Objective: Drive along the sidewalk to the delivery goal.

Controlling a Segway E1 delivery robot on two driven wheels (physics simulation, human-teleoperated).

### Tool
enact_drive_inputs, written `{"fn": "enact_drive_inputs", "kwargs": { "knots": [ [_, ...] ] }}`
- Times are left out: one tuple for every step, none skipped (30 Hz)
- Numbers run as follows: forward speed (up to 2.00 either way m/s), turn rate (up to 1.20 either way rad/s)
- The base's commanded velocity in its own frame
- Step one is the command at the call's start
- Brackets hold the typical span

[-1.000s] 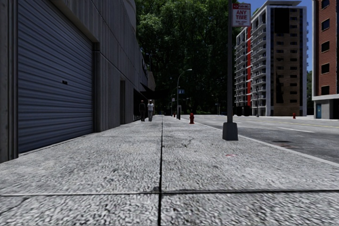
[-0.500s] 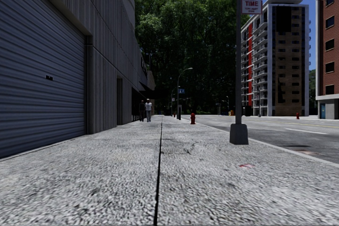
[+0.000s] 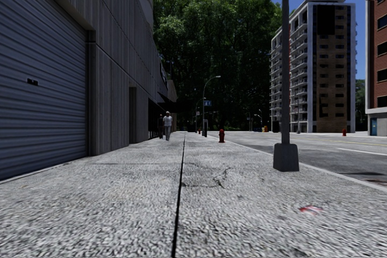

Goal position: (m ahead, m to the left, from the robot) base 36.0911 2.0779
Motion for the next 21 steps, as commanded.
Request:
{"fn": "enact_drive_inputs", "kwargs": {
  "knots": [
    [1.35, 0.0],
    [1.35, 0.0],
    [1.35, 0.0],
    [1.35, 0.0],
    [1.35, 0.0],
    [1.35, 0.0],
    [1.35, 0.0],
    [1.35, 0.0],
    [1.35, 0.0],
    [1.35, 0.0],
    [1.35, 0.0],
    [1.44, 0.0],
    [1.54, 0.0],
    [1.54, 0.0],
    [1.58, 0.0],
    [1.59, 0.0],
    [1.59, 0.0],
    [1.6, 0.0],
    [1.6, 0.0],
    [1.61, 0.0],
    [1.61, 0.0]
  ]
}}
